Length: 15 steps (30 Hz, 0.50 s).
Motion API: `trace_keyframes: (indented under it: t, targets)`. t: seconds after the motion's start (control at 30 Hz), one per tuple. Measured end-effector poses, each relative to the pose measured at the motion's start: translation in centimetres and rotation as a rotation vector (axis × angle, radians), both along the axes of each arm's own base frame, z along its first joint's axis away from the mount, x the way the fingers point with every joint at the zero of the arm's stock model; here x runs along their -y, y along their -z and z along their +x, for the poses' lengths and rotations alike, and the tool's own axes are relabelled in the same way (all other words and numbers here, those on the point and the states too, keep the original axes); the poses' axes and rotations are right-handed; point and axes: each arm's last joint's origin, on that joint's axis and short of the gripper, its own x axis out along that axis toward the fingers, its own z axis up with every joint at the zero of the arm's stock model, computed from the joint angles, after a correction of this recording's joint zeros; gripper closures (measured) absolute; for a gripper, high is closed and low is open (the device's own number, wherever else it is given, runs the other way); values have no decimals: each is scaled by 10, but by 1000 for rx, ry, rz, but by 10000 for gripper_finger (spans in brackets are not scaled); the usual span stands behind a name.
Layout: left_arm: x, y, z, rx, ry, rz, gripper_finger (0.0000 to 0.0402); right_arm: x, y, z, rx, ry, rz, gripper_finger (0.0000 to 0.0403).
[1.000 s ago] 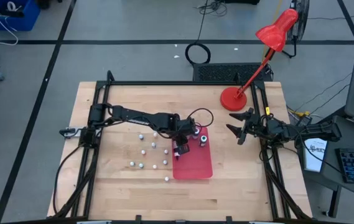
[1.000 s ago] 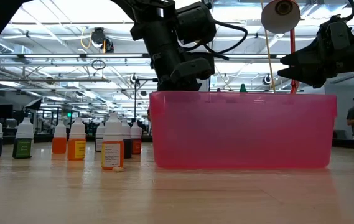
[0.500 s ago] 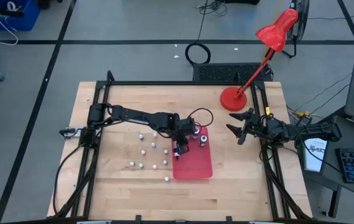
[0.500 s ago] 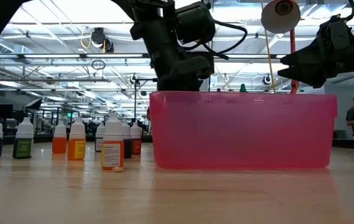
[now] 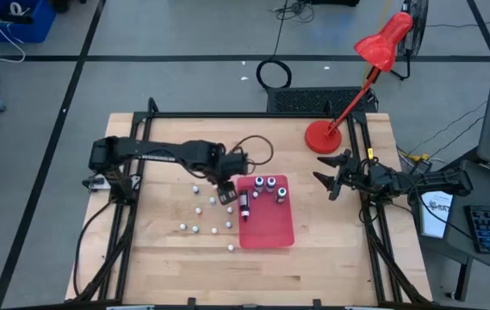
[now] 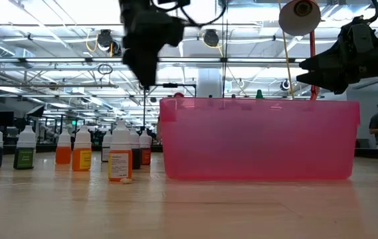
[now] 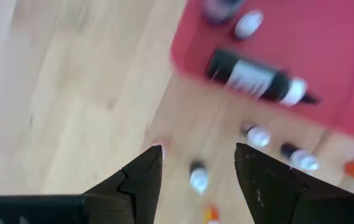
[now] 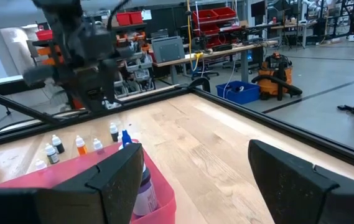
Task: Pick & Place food coloring
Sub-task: Put the small yellow food coloring bottle into the red bin
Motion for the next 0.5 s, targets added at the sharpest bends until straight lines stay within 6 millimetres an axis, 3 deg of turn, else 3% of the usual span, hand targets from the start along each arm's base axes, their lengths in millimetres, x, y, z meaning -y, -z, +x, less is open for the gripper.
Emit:
trace_keyframes:
  t: [0.27,0.5]
  targets:
    - [30,30,-4,-18,48,21,193,0,0,0,0,0,0,124]
    - [59,52,4,138,217,44,192,0,0,0,0,0,0,124]
